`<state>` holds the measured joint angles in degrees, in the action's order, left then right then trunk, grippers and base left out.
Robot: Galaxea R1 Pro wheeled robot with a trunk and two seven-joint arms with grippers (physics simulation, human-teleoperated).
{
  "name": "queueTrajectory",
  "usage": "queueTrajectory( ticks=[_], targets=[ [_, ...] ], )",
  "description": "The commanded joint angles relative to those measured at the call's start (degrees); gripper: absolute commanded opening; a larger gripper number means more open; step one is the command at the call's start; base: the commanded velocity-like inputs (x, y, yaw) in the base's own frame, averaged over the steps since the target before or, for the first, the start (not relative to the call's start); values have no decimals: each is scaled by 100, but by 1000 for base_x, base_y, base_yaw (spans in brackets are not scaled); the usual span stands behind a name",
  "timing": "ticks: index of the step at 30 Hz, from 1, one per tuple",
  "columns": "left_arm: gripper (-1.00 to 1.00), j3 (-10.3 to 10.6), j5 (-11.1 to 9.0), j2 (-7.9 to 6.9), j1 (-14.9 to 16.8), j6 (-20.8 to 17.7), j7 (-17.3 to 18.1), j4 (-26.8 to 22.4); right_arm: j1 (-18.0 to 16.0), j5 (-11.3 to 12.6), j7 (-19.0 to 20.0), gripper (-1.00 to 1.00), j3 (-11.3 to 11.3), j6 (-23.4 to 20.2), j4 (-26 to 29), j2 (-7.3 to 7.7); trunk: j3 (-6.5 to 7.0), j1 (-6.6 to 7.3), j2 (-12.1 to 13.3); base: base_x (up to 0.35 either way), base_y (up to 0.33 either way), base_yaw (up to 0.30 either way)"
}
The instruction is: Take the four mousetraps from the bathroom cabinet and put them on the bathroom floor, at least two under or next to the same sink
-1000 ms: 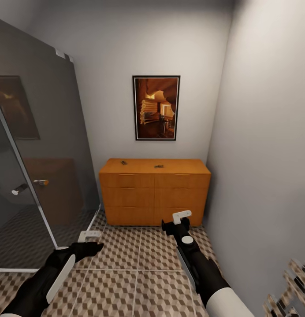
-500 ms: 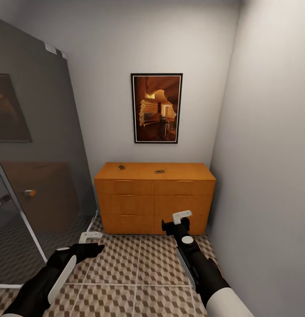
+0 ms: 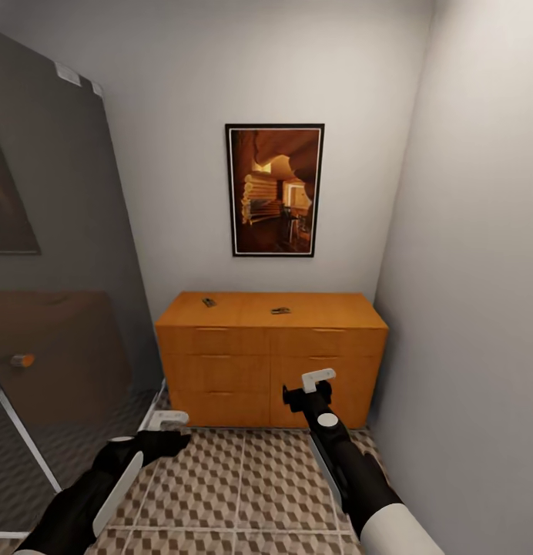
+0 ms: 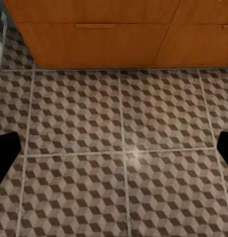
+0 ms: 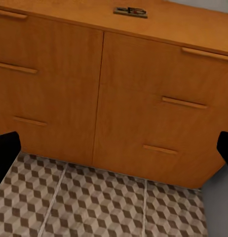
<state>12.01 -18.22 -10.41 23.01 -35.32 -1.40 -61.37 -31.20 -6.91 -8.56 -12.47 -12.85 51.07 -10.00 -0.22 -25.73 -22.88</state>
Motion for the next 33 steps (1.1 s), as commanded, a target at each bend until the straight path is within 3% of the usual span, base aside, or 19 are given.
queueTrajectory(
  ticks=[1, 12, 26, 33],
  targets=[
    [100, 72, -24, -5, 2, -20, -16, -3, -1, -62, -22, 100, -10, -49, 4, 0, -2, -6, -4, 327, 0, 0],
    [100, 178, -24, -5, 3, -4, -11, -4, 0, -56, -1, 100, -5, -45, -5, 0, -2, -6, -4, 267, 0, 0],
    [100, 232, -24, -5, 2, 23, 7, 4, 0, -50, 26, 100, -10, 121, -9, 0, -2, -6, -4, 25, 0, 0],
    [100, 415, -24, -5, 2, 36, 9, 5, 0, -33, 31, 100, -10, 148, -32, 0, -2, -6, -4, 1, 0, 0]
  ],
)
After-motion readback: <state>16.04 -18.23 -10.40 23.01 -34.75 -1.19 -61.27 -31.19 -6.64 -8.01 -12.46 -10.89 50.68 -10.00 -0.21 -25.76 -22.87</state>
